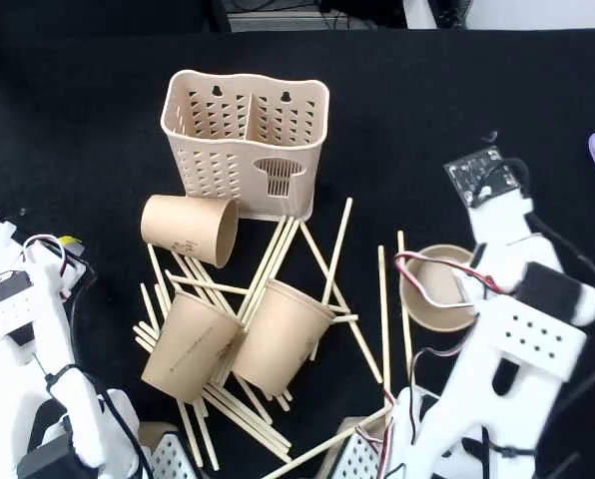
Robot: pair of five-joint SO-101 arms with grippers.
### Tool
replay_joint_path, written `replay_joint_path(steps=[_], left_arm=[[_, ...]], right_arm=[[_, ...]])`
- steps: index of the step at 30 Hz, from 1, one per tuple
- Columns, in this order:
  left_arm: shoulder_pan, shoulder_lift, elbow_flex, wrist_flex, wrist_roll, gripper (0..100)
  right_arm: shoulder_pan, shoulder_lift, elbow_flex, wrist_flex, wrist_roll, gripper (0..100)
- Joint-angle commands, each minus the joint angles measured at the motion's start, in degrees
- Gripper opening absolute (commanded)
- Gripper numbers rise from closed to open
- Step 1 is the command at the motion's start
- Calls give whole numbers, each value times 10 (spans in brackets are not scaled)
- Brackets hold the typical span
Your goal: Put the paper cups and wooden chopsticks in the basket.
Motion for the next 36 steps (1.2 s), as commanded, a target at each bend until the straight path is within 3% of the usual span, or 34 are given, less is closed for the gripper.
replay_joint_path(steps=[1,8,16,27,30,36], left_arm=[[0,-9,-24,-9,4,255],[0,-9,-22,-9,4,255],[-1,-9,-24,-9,5,255],[0,-9,-24,-9,5,255],[0,-9,-24,-9,5,255],[0,-9,-23,-9,5,255]], right_arm=[[-11,-9,17,-48,-47,11],[-3,-9,70,-81,-84,11],[59,-9,157,-186,-84,11],[61,-15,132,-192,-114,11],[55,-15,78,-165,-130,11],[-5,-9,-96,-9,-143,11]])
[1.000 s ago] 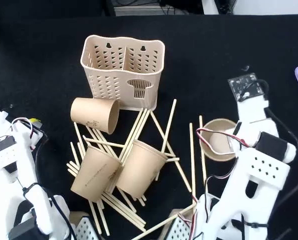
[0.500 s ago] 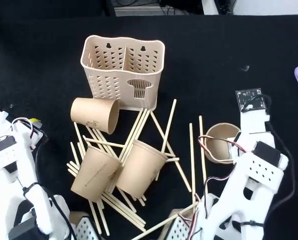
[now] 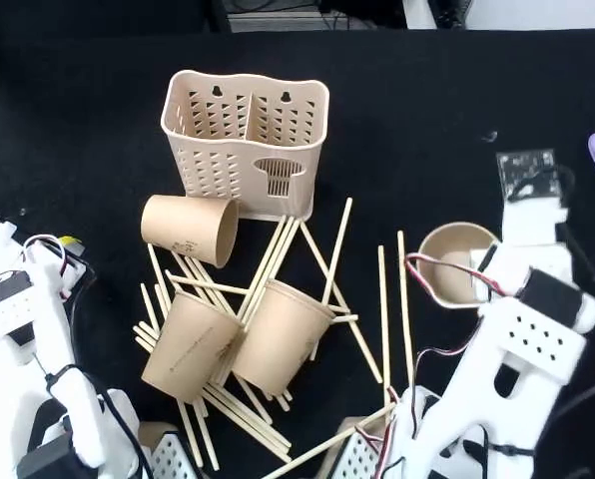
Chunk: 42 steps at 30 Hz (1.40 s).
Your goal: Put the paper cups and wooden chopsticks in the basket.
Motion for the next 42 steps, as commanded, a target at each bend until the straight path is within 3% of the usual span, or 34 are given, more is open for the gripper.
replay_joint_path(steps=[1,5,12,23,33,42], left_arm=[[0,-9,-23,-9,5,255],[0,-9,-23,-9,5,255],[0,-9,-22,-9,6,255],[0,-9,-21,-9,4,255],[18,-9,10,-50,5,255],[24,-14,36,-85,5,255]], right_arm=[[-44,-10,-125,84,-20,11],[-94,-10,-228,117,-68,11],[-244,19,-409,116,-171,11],[-418,256,-725,135,-289,11],[-434,451,-843,131,-300,11],[-440,535,-902,148,-300,11]])
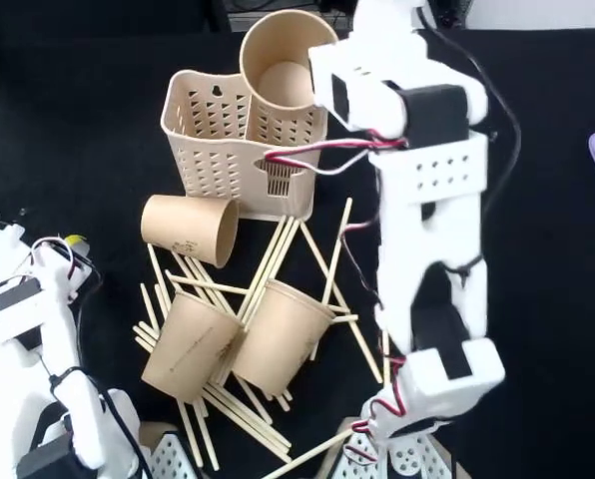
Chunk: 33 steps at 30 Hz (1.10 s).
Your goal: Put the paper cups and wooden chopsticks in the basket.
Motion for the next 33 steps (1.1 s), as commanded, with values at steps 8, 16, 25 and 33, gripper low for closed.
replay_joint_path(steps=[8,16,25,33], left_arm=[[5,-14,-7,-11,4,43],[5,-14,-6,-11,4,52],[5,-15,-5,-11,4,52],[5,-15,-5,-12,4,52]], right_arm=[[-30,1,-43,56,-3,11],[-29,22,-38,55,-2,11],[-38,41,-56,53,-1,196],[-41,-26,-234,68,31,229]])
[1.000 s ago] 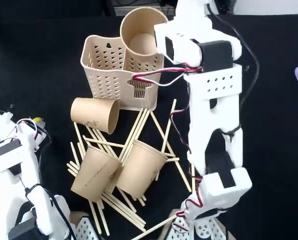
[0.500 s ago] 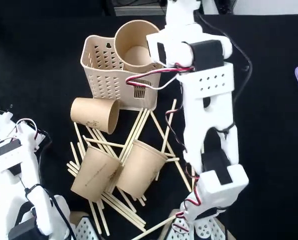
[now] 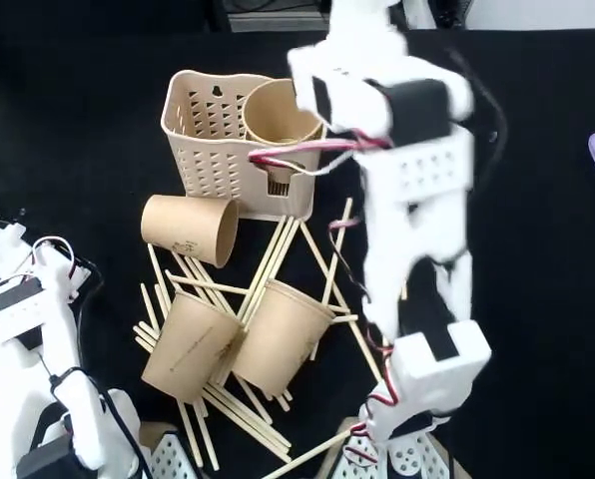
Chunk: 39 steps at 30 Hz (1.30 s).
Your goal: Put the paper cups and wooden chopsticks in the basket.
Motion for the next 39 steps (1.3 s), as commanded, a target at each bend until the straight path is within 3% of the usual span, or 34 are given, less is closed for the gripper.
replay_joint_path(steps=[1,7,13,20,29,34,39], left_arm=[[1,-15,-5,-11,4,52],[1,-14,-5,-11,4,52],[1,-13,-5,-11,4,52],[1,-13,-5,-11,4,52],[1,-12,-5,-11,4,52],[1,-11,-5,-11,4,52],[1,-11,-5,-11,4,52]], right_arm=[[-9,-58,-82,20,33,229],[-8,-87,-92,117,38,229],[-9,-167,-22,126,34,229],[-10,-389,340,125,40,229],[-25,-596,902,-4,192,230],[-111,-657,1082,-55,244,230],[-189,-688,1149,-90,243,230]])
